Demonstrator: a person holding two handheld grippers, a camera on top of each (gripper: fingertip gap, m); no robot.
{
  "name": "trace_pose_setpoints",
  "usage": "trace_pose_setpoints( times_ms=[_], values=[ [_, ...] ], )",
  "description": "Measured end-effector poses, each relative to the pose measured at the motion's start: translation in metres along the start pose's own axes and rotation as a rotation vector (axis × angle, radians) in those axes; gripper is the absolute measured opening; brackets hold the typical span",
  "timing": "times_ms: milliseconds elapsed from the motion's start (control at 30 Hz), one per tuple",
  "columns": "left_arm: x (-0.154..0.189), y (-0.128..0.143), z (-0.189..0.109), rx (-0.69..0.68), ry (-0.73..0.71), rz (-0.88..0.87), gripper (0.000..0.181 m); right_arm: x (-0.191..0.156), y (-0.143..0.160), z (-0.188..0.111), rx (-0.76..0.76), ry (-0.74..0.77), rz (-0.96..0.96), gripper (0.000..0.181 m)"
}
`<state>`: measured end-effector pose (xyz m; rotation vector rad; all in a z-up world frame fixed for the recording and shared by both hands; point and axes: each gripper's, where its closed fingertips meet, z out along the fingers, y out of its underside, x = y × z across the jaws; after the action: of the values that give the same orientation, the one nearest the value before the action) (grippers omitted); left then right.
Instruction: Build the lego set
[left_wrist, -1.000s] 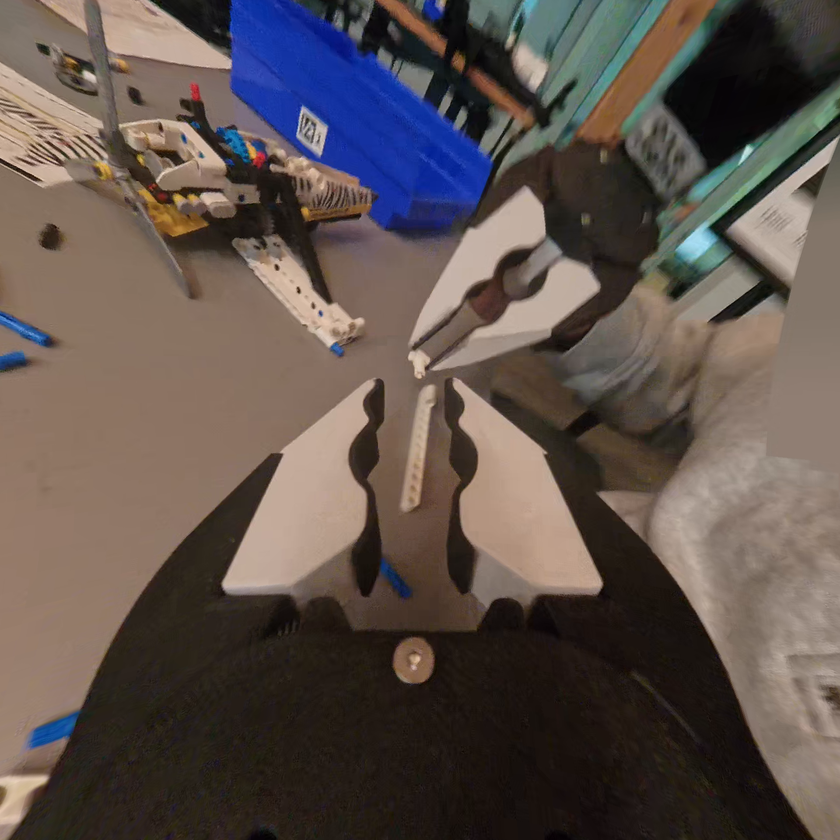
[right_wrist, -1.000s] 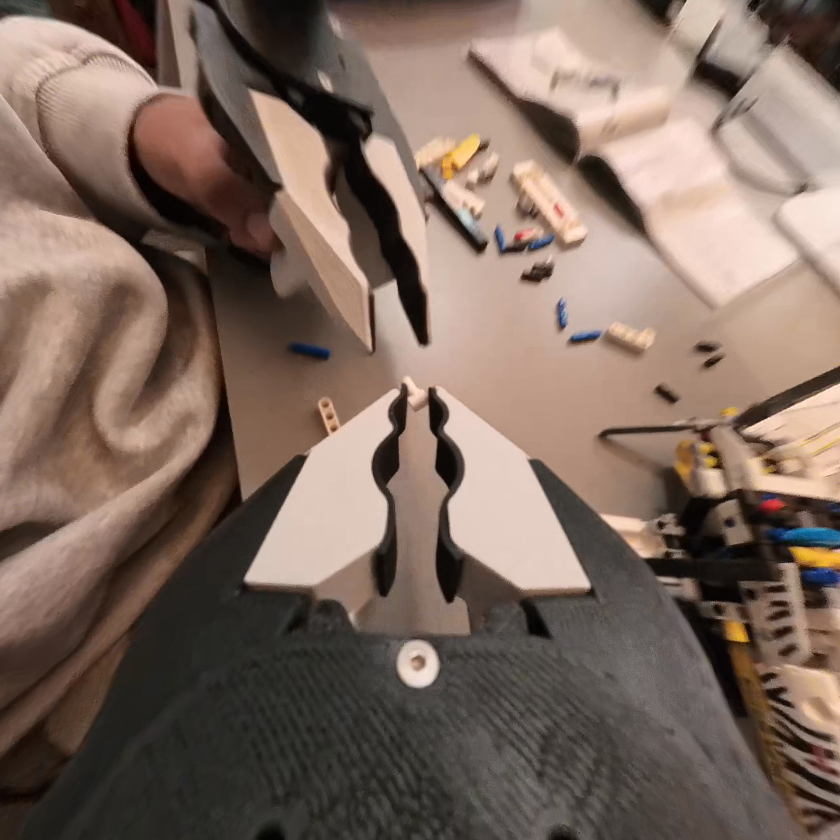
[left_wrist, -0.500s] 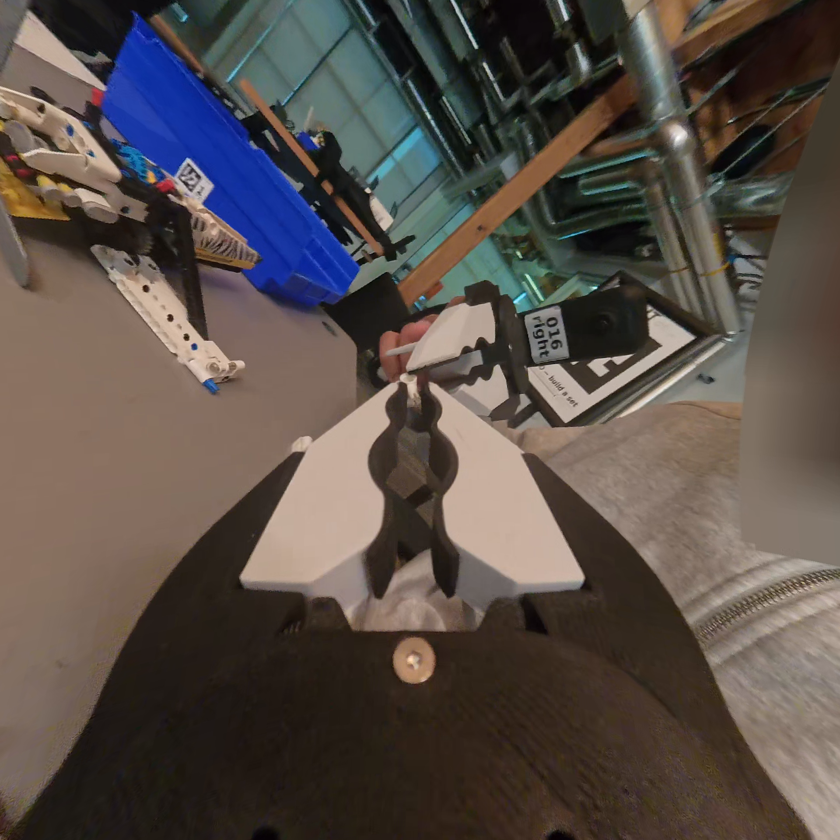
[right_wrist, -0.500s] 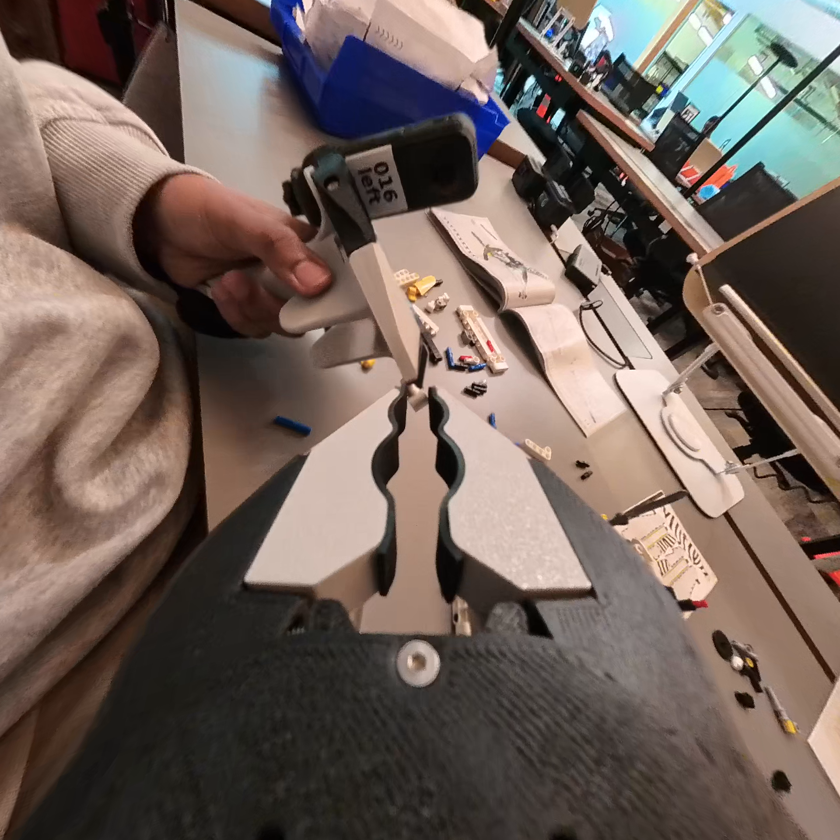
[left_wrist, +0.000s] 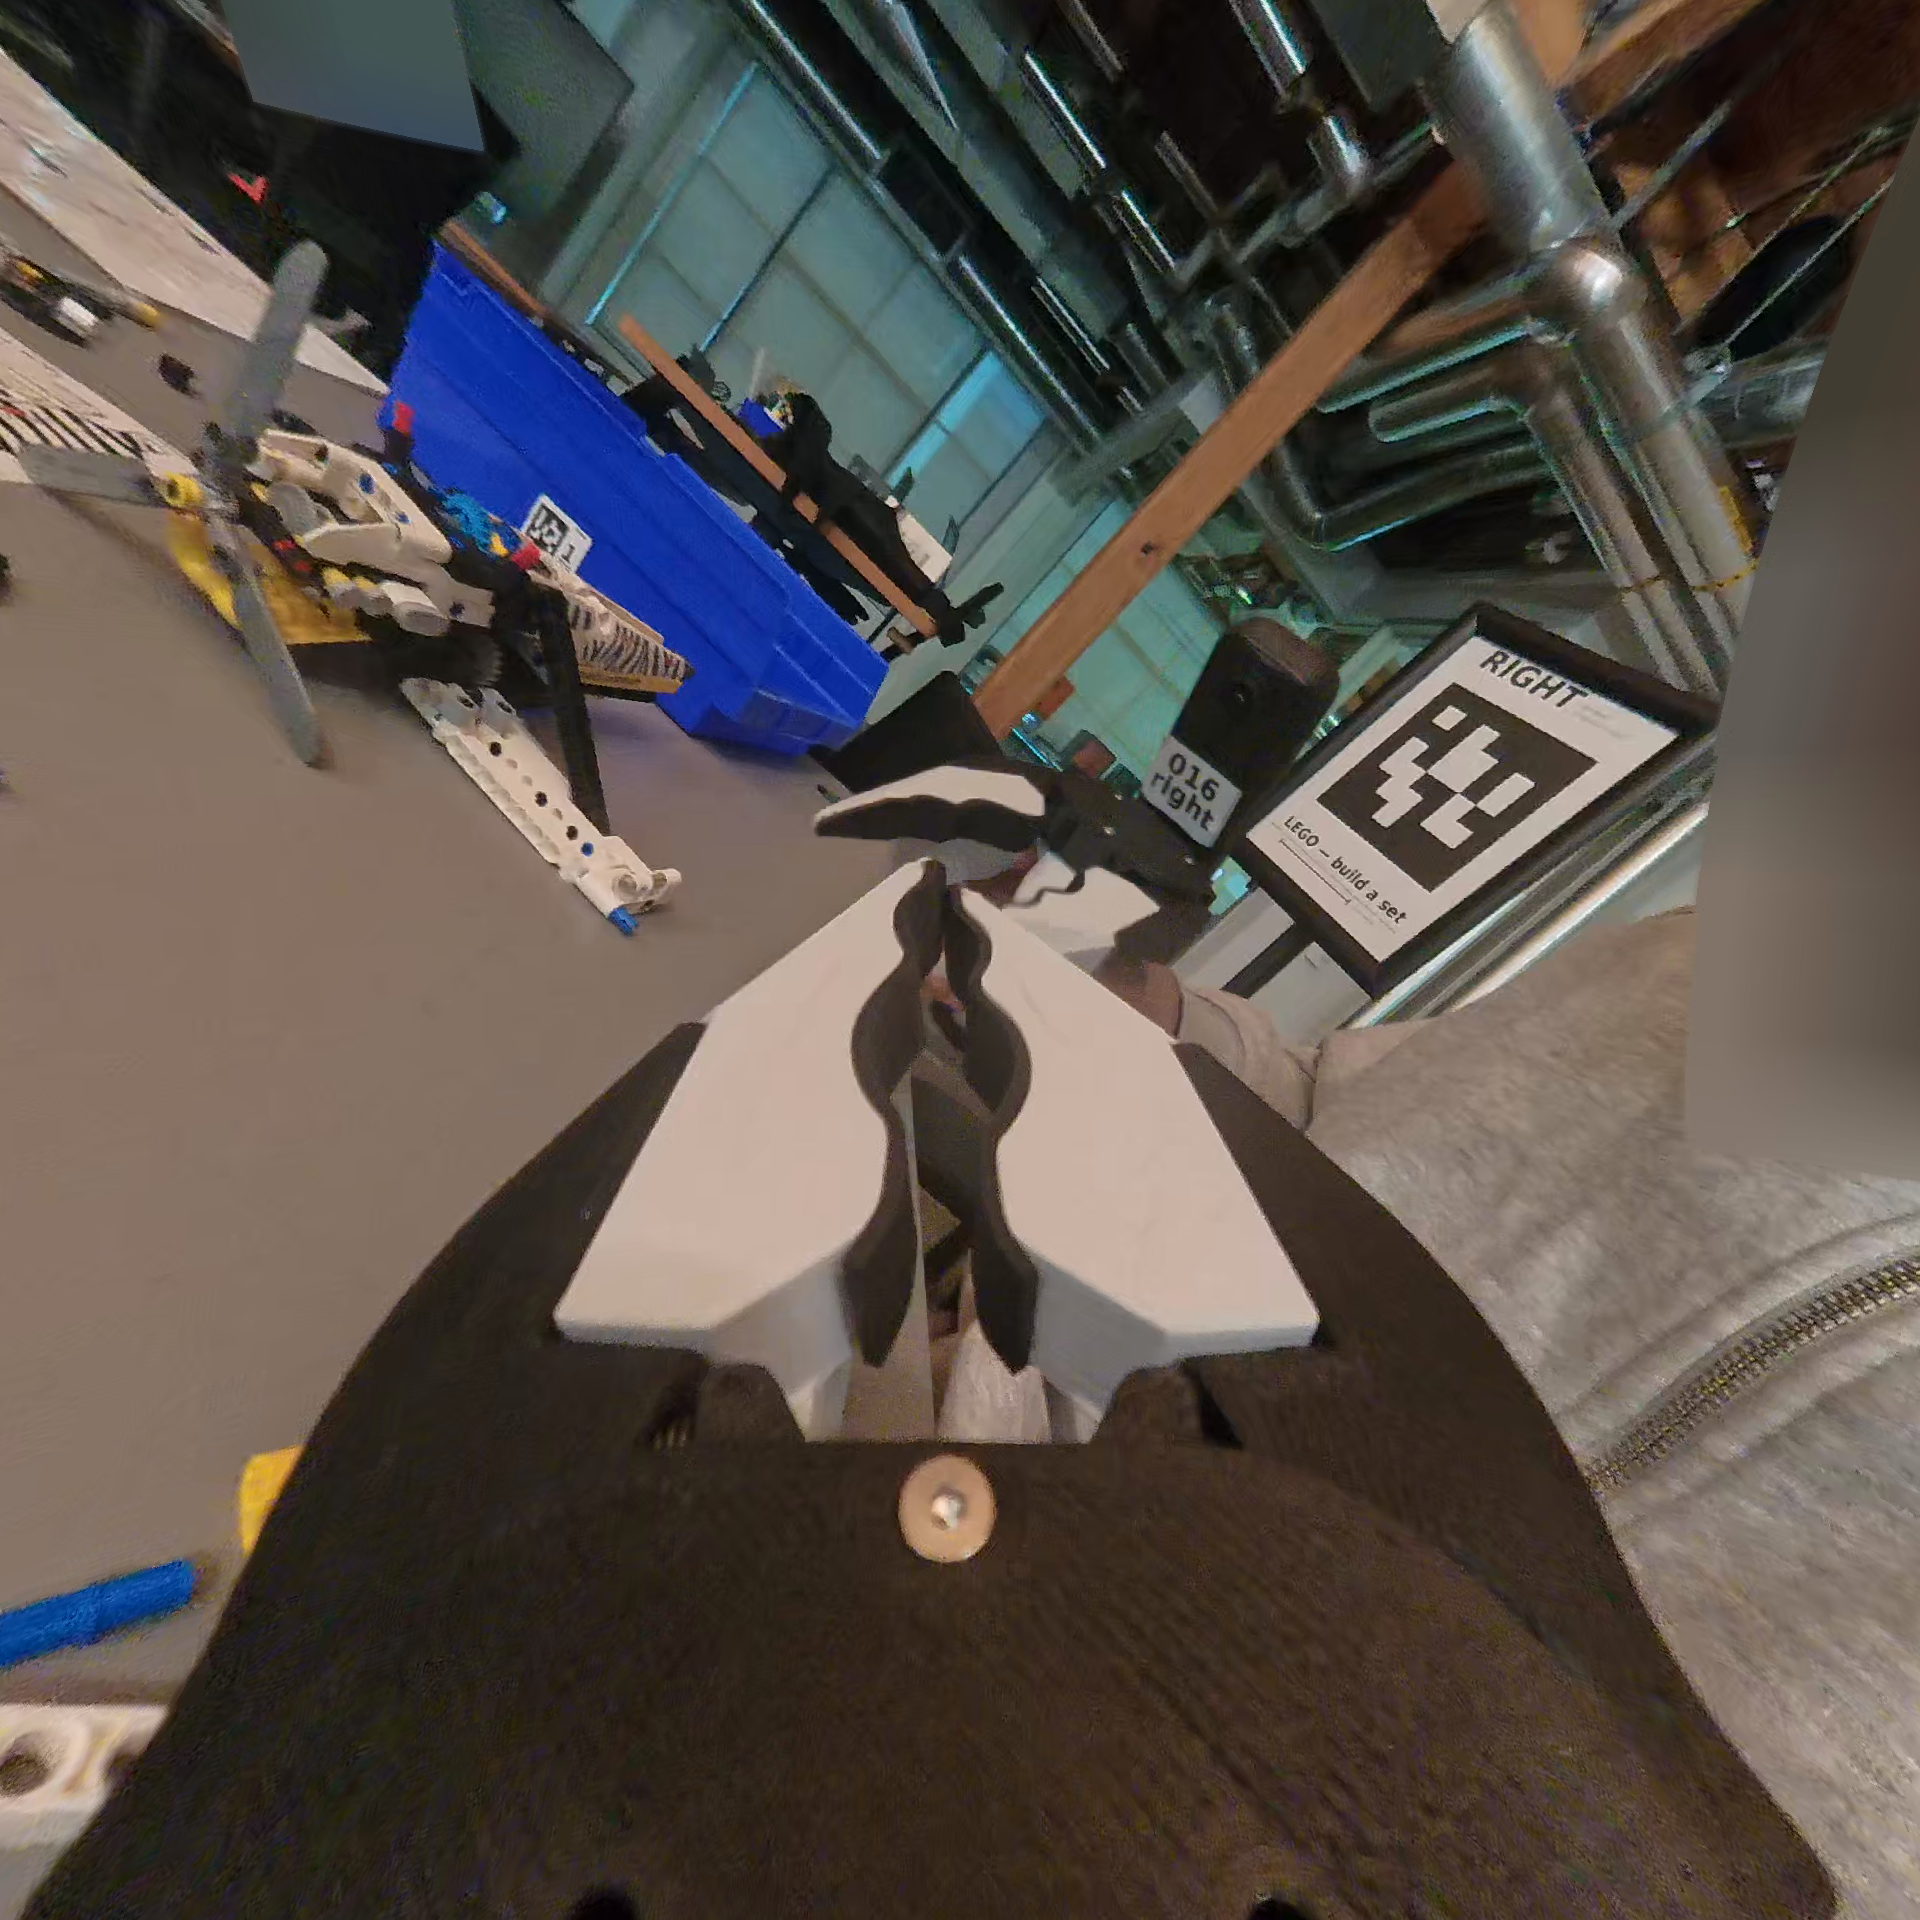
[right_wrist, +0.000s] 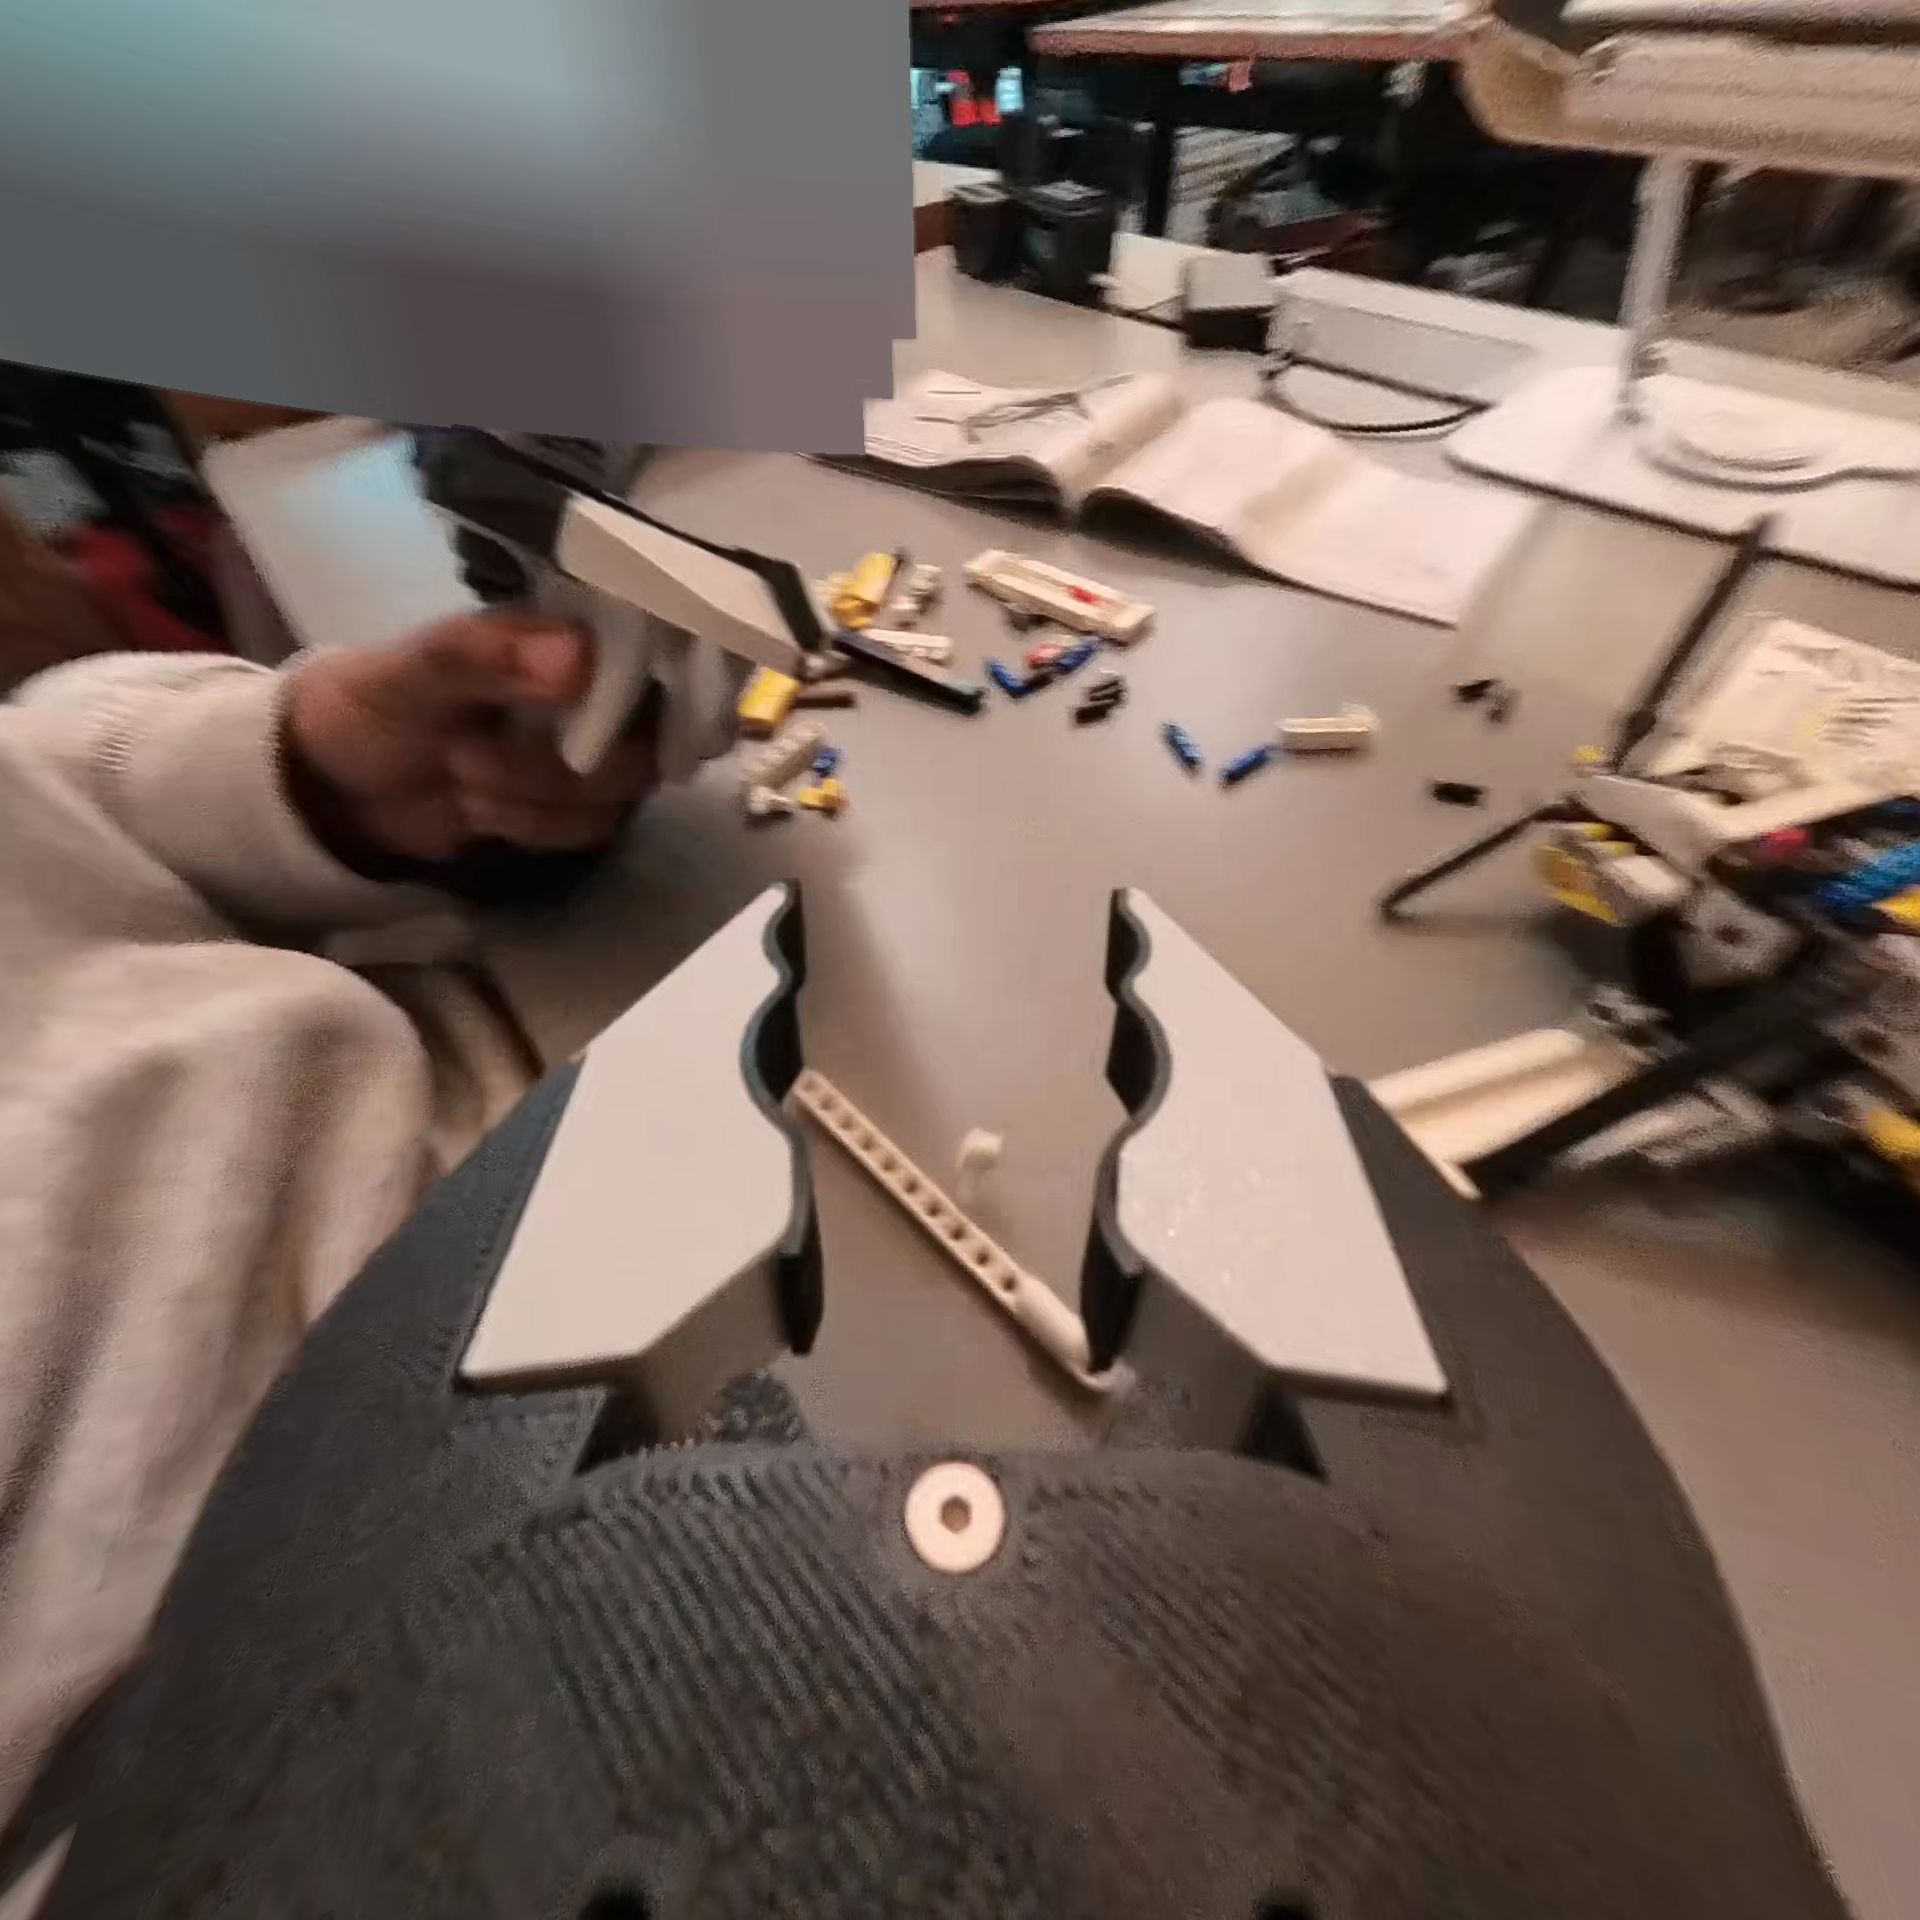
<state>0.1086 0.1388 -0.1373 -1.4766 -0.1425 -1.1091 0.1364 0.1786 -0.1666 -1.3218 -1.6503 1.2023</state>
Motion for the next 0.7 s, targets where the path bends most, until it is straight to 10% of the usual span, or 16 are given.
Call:
trace_pose_setpoints(
  times_ms=[233, 700],
  values=[
    [-0.008, 0.001, -0.004, 0.0, -0.032, 0.004, 0.0, 0.035, 0.02, -0.037, -0.154, 0.156, 0.028, 0.051],
    [-0.023, 0.003, 0.007, -0.064, -0.257, 0.227, 0.0, 0.066, 0.005, -0.012, 0.012, 0.38, -0.161, 0.042]
  ],
)
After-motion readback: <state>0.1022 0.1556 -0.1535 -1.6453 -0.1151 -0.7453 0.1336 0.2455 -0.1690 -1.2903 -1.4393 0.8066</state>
